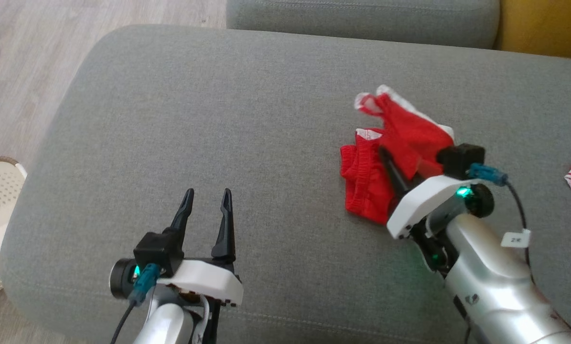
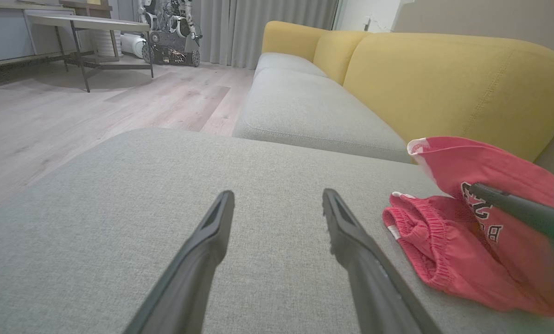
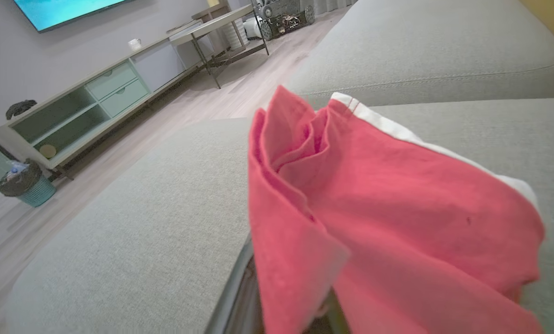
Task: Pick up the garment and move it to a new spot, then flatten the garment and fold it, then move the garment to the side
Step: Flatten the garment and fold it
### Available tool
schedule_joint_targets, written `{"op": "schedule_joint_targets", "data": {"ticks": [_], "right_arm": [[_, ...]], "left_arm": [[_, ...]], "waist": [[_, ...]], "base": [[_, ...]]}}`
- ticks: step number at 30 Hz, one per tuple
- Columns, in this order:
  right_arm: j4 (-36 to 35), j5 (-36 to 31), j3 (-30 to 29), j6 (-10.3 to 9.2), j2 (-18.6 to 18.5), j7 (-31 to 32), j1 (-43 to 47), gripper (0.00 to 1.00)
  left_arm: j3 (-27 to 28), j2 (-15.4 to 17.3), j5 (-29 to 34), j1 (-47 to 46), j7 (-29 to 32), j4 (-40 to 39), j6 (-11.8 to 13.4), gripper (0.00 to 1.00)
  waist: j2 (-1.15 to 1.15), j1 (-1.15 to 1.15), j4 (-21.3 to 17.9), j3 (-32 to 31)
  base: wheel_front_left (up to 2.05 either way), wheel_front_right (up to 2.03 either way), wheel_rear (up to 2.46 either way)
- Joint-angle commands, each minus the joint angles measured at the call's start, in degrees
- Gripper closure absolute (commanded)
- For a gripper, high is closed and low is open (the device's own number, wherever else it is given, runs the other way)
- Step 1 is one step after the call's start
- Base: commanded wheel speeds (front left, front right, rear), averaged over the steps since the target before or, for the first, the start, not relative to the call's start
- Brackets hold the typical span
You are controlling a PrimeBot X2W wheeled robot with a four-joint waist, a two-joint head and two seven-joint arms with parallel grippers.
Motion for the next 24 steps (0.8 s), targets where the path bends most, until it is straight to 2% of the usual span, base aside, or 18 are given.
{"op": "schedule_joint_targets", "data": {"ticks": [1,4,5,6,7,17,21,24], "right_arm": [[-1.4,0.5,1.9,-0.05,0.3,-0.2,-0.5,1.00],[-0.2,0.5,4.5,-0.05,0.1,0.6,-0.1,1.00],[0.3,0.4,5.2,-0.05,0.0,0.7,-0.1,0.97],[0.7,0.3,5.9,-0.05,0.1,0.5,0.0,0.51],[0.9,0.7,6.3,-0.05,0.3,0.5,0.1,0.00],[-1.0,5.6,15.0,-0.05,0.9,3.2,1.5,0.00],[0.0,9.7,17.1,-0.05,0.1,6.6,1.7,0.00],[0.1,11.7,18.1,-0.05,-0.5,6.5,1.2,0.00]], "left_arm": [[1.7,0.1,-0.3,-1.9,-0.7,-1.8,0.3,0.00],[1.7,0.1,-0.3,-1.8,-0.7,-1.8,0.3,0.00],[1.7,0.1,-0.3,-1.9,-0.7,-1.8,0.3,0.00],[1.7,0.1,-0.3,-1.9,-0.7,-1.8,0.4,0.00],[1.8,0.1,-0.3,-1.9,-0.7,-1.8,0.4,0.00],[2.0,0.1,-0.2,-1.9,-0.7,-1.5,0.2,0.00],[1.7,0.1,-0.3,-2.0,-0.7,-1.6,0.3,0.00],[1.6,0.1,-0.4,-2.2,-0.7,-1.7,0.3,0.00]], "waist": [[0.00,0.00,0.0,-0.1],[0.00,0.00,-0.1,-0.2],[0.00,0.00,-0.1,-0.2],[0.00,0.00,-0.1,-0.2],[0.00,0.00,-0.2,-0.2],[0.00,0.00,-0.8,-0.1],[0.00,0.00,-0.9,0.1],[0.00,0.00,-1.0,0.3]], "base": [[0.00,0.00,0.00],[0.00,0.00,0.00],[0.00,0.00,0.00],[0.00,0.00,0.00],[0.00,0.00,0.00],[0.00,0.00,0.00],[0.00,0.00,0.00],[0.00,0.00,0.00]]}}
